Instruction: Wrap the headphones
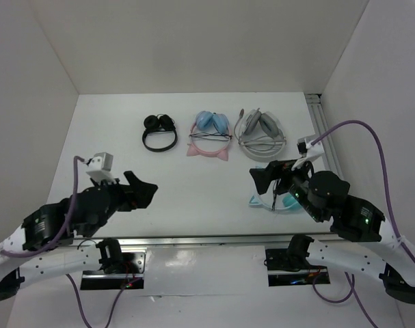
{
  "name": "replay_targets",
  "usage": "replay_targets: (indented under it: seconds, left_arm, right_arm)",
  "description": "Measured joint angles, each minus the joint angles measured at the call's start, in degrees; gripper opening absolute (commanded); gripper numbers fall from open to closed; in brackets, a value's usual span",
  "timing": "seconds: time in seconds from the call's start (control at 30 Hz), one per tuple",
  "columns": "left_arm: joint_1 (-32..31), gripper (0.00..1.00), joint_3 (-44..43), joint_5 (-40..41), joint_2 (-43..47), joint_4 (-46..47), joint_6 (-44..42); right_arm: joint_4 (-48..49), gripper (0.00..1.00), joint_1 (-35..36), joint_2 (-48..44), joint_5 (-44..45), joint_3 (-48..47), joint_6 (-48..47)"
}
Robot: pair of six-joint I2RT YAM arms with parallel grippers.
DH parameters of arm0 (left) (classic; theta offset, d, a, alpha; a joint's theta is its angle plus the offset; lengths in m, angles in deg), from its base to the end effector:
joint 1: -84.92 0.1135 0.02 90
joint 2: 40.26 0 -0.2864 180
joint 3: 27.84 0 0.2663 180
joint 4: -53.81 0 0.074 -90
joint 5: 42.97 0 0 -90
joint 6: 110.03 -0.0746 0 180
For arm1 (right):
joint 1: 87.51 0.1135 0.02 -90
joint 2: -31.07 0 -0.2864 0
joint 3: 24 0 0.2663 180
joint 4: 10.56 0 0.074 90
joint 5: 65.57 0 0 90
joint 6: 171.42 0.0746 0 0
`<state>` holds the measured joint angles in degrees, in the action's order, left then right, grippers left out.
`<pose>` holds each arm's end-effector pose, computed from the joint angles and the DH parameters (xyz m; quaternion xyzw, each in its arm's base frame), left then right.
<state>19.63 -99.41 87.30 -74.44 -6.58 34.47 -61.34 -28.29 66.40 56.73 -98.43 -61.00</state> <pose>0.0919 -0.0845 0.3850 -0.1155 0.7973 -0.3043 0.5083 0.0994 0.0889 0.4193 -0.0817 0.7608 0.2228 0.6040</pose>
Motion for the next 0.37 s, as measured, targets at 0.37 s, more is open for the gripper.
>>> replay_targets:
  seconds: [0.37]
  left_arm:
    - [0.02, 1.00, 3.67, -0.81, 11.32, -11.89, 1.16]
  right_arm:
    - [-3.17, 1.00, 0.00, -5.46, 0.24, 0.39, 1.14]
